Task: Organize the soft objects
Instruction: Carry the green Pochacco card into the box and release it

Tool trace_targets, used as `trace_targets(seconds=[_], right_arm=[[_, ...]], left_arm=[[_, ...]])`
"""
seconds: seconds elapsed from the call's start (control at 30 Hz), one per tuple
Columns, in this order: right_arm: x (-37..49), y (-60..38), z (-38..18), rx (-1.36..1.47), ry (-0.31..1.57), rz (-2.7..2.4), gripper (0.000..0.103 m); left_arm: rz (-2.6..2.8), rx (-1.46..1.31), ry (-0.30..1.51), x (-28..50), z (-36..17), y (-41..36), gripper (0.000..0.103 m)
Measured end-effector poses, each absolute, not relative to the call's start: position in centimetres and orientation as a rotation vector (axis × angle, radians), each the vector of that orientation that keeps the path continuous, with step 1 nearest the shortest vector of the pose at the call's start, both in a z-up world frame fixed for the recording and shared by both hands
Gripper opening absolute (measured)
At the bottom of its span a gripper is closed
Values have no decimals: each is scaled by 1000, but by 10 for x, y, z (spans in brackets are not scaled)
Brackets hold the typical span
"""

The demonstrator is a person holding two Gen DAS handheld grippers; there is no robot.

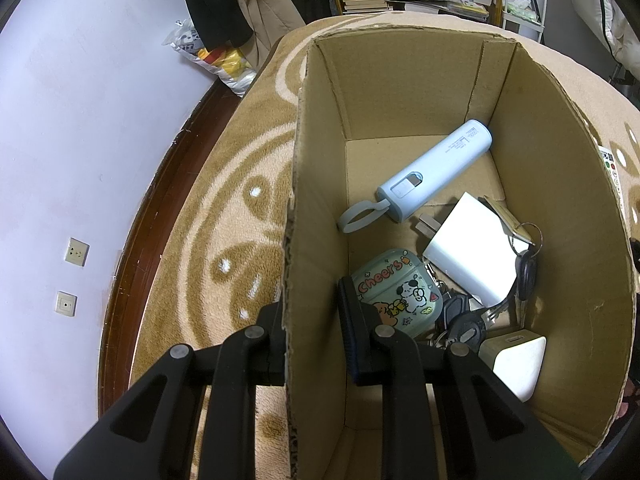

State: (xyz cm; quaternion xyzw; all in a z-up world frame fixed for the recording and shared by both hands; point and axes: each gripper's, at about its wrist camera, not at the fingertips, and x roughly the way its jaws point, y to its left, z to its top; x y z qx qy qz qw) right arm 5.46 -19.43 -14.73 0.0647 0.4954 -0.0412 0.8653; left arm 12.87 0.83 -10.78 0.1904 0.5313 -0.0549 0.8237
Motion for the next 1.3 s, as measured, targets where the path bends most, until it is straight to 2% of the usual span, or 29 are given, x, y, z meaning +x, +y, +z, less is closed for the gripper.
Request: trace_targets(seconds=[0.77,1.0,1.3], right_arm=[[64,-159,-42,163,820,11,59],[72,-126,-39,134,825,80,59],[71,-114,-63,172,887,99,59]], left_arm=[[-117,402,1131,129,-108,9,20],[-119,396,1132,130,-108,9,20],[-123,388,1132,131,-107,10,20]])
